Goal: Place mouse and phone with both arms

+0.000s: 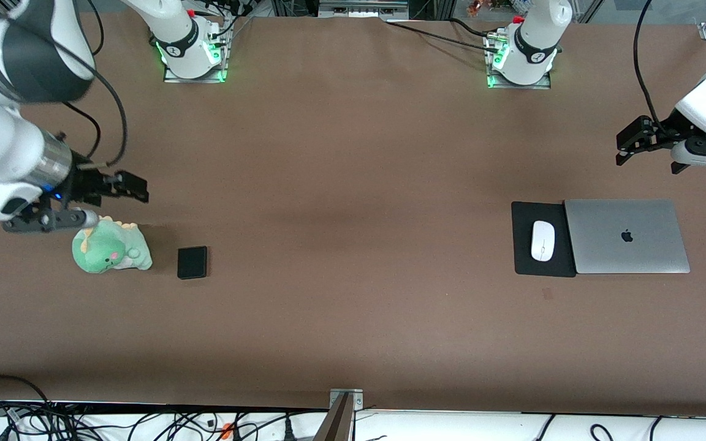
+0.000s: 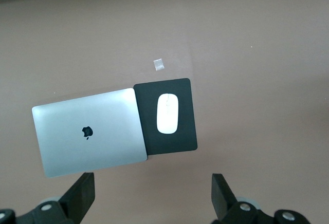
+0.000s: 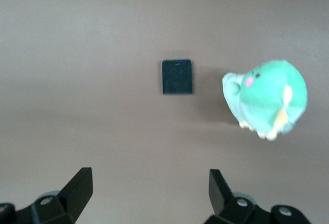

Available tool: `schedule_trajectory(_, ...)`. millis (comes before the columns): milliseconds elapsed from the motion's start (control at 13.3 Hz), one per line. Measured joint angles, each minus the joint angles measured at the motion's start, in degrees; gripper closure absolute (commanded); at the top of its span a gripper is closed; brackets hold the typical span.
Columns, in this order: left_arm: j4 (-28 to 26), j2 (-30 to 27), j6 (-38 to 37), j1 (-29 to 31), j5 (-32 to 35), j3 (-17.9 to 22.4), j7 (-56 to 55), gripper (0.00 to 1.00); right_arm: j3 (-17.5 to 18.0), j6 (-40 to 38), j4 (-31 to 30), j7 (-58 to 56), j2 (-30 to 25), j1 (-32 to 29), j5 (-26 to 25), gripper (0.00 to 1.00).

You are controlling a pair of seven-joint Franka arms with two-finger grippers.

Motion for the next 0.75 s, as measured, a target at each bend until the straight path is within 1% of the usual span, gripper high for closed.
schedule_trajectory(150, 0.34, 0.17, 0.04, -0.13, -0.02, -0.05, 0.00, 0.00, -0.09, -3.36, -1.26, 0.77, -4.25, -0.01, -0.01, 0.00)
schedule_trajectory(300, 1.95, 1.05, 0.09, -0.13, -0.02, -0.04, 0.00, 0.00, -0.36, -4.90, -2.47, 1.18, -6.21, -0.03, -0.06, 0.00)
schedule_trajectory(525, 4.47, 3.00, 0.09, -0.13, -0.02, -0.03, 0.00, 0.00, -0.82, -4.94, -3.00, 0.91, -6.34, -0.06, -0.32, 0.00)
schedule_trajectory(750, 4.95, 3.62, 0.04, -0.17, -0.02, -0.05, 0.00, 0.00, -0.69, -4.89, -3.02, 0.59, -6.28, 0.04, -1.88, 0.00)
